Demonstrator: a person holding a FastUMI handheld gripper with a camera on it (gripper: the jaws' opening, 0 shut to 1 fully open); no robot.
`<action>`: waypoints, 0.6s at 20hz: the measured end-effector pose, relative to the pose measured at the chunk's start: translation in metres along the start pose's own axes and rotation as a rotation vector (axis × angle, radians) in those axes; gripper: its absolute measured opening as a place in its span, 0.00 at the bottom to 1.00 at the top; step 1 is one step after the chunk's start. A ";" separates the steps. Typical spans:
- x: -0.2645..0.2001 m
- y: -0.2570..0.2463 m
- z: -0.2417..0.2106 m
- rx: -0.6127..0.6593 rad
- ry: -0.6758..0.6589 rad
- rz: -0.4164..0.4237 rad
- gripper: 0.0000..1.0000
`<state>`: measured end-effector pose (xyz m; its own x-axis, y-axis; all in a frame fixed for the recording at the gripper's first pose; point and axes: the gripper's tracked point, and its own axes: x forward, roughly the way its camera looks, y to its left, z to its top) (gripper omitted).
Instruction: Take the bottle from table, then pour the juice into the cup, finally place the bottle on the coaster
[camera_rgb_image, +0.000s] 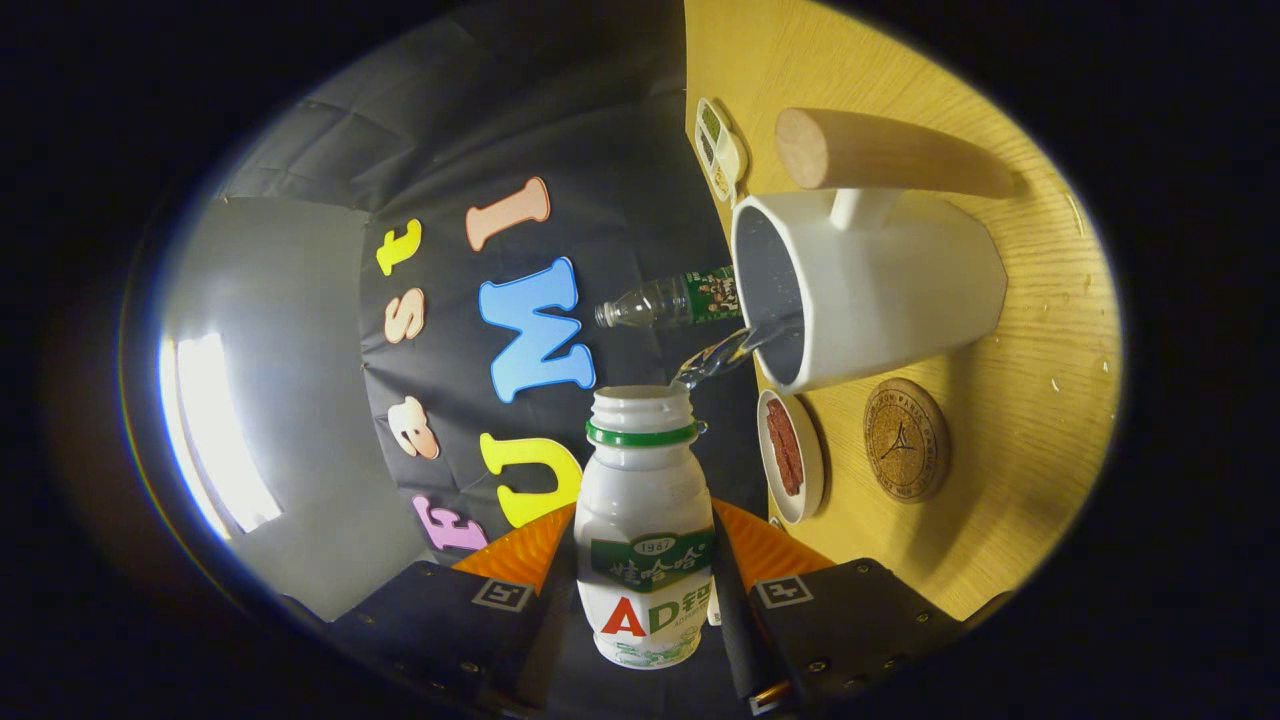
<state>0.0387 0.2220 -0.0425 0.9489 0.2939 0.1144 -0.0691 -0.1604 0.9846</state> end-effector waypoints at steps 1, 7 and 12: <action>0.000 0.000 -0.001 0.002 0.000 0.000 0.66; 0.000 -0.002 0.000 0.017 -0.007 0.001 0.66; -0.001 -0.002 0.002 0.036 -0.017 0.012 0.66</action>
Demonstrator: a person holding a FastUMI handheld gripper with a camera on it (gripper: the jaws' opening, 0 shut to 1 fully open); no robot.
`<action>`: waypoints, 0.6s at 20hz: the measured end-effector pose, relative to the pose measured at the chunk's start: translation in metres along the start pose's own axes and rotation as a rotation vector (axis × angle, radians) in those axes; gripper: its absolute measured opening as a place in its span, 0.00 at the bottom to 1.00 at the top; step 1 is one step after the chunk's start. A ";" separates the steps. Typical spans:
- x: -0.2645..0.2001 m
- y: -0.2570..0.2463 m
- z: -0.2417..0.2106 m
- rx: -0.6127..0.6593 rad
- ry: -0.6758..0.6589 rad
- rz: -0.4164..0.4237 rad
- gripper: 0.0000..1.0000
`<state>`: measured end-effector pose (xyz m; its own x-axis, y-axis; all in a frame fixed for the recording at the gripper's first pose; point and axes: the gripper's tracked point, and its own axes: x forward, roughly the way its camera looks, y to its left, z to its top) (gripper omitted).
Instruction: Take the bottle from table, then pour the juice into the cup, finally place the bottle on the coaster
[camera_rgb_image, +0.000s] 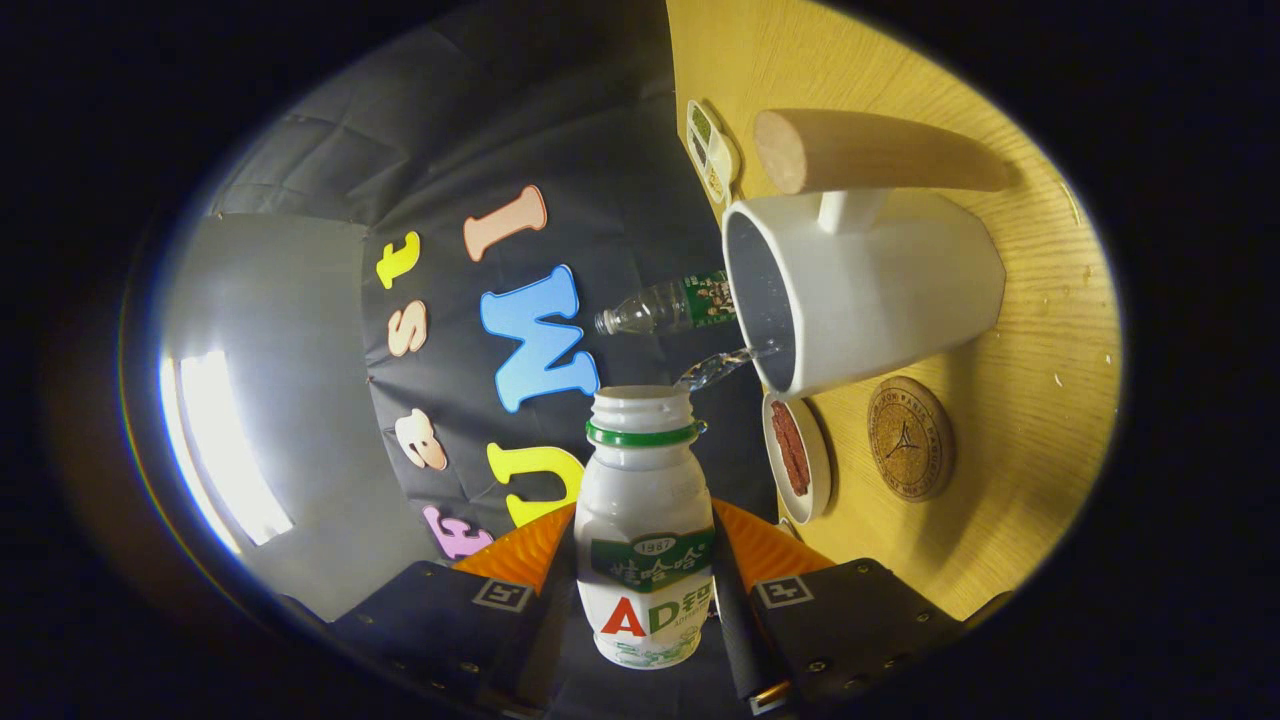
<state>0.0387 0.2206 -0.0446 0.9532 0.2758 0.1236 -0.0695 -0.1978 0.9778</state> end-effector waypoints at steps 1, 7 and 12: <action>0.000 0.001 -0.001 0.004 0.000 0.000 0.66; -0.001 0.002 0.001 0.020 -0.016 0.014 0.66; -0.002 0.004 0.004 0.058 -0.031 0.029 0.66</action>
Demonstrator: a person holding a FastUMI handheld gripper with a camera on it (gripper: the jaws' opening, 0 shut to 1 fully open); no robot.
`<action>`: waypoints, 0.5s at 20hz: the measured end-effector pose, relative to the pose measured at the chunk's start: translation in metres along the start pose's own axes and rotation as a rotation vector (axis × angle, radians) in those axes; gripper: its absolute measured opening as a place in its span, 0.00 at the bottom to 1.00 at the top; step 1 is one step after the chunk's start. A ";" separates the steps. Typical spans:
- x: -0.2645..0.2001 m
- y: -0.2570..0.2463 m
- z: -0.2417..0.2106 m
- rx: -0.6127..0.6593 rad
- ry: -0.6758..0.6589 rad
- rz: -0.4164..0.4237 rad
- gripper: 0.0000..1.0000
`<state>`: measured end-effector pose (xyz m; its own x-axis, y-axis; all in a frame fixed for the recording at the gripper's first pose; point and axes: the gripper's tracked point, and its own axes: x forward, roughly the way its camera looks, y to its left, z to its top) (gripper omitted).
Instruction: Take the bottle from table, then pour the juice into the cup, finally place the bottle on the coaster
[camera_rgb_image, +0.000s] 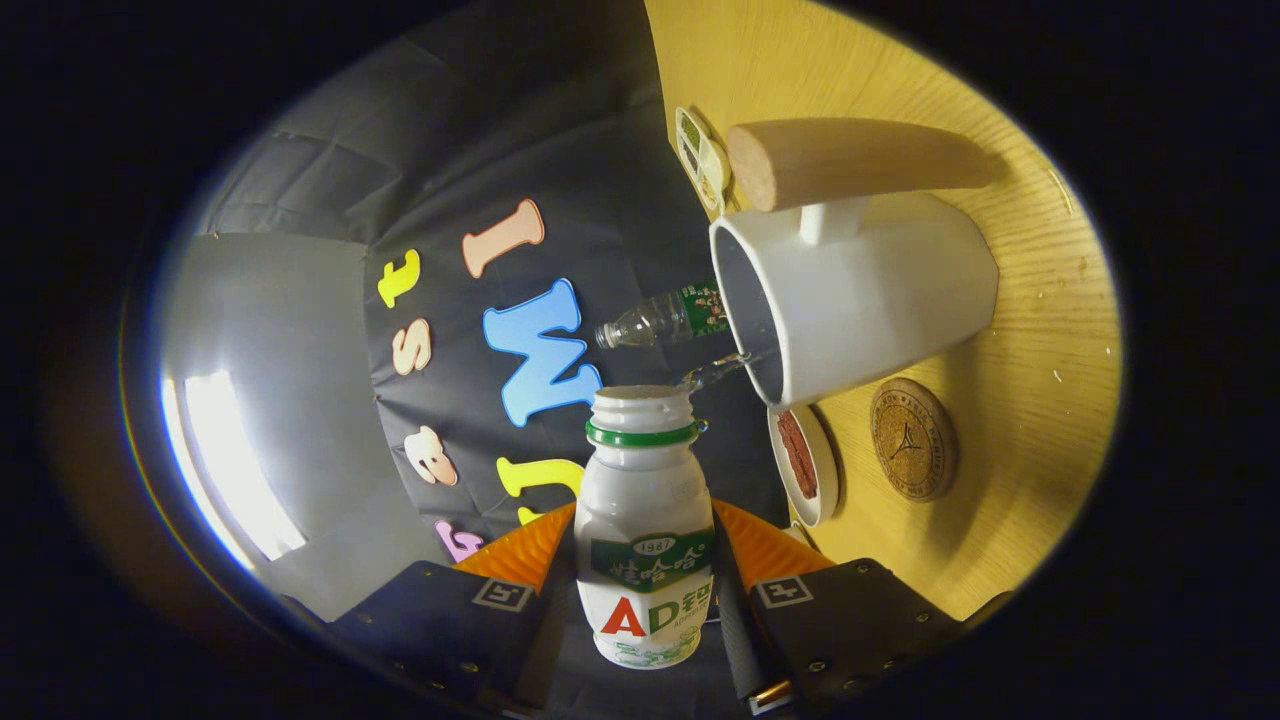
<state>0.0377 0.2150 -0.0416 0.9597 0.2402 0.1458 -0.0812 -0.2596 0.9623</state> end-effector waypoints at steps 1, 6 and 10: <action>0.001 0.000 0.000 0.000 -0.002 -0.001 0.66; 0.004 0.002 0.001 0.002 -0.008 0.001 0.66; 0.007 0.005 0.005 0.012 -0.020 0.010 0.66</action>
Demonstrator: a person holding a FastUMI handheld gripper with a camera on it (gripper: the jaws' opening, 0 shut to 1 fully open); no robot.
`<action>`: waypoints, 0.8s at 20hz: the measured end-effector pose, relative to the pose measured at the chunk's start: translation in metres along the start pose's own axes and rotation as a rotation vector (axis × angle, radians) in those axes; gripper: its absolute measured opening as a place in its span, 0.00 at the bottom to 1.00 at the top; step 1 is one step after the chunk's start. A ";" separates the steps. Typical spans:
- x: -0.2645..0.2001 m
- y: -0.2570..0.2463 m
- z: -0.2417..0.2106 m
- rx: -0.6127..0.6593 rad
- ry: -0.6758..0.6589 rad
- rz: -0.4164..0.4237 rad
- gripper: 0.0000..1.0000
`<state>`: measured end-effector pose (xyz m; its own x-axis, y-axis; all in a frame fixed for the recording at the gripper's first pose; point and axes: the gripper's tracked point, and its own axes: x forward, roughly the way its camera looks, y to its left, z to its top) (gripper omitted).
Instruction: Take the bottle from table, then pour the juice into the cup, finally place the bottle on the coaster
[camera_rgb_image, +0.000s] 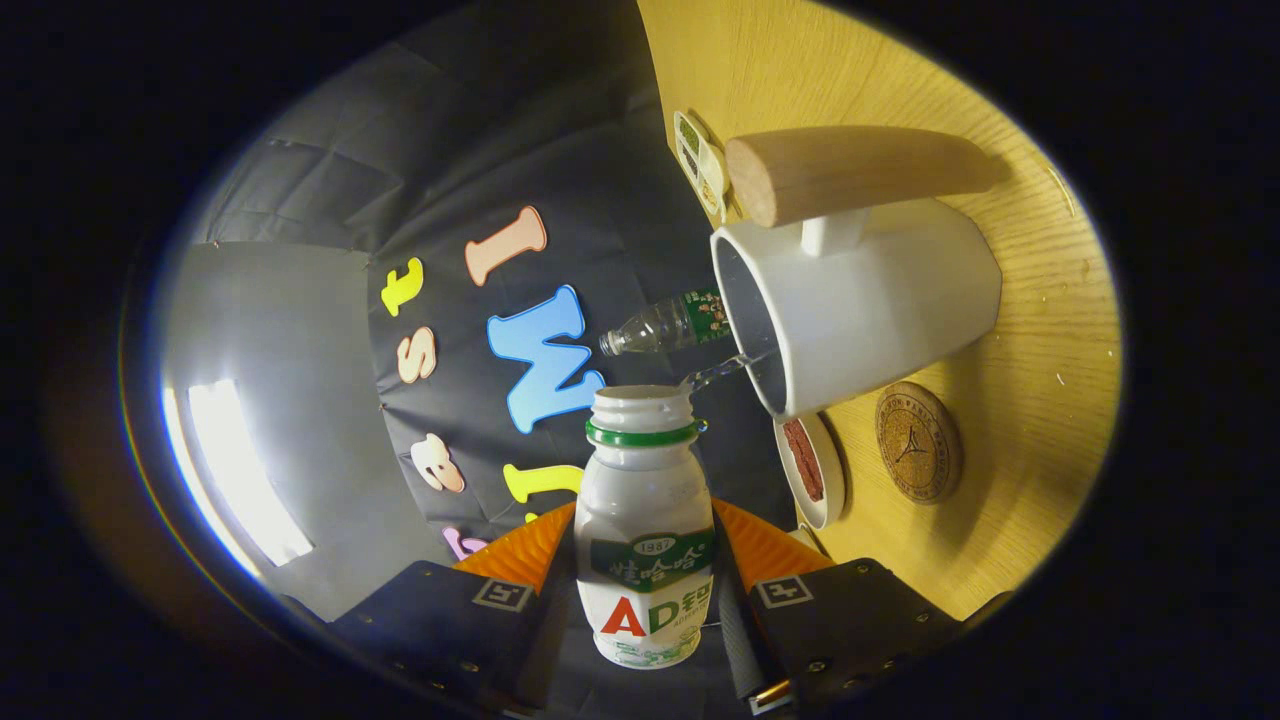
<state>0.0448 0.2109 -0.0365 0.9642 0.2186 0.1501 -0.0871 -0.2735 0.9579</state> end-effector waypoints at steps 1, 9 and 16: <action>0.000 0.000 0.000 0.004 -0.002 0.000 0.66; 0.003 0.005 0.008 0.039 -0.030 0.002 0.66; 0.003 0.010 0.016 0.077 -0.054 0.002 0.66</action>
<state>0.0504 0.1940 -0.0304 0.9763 0.1676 0.1368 -0.0717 -0.3460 0.9355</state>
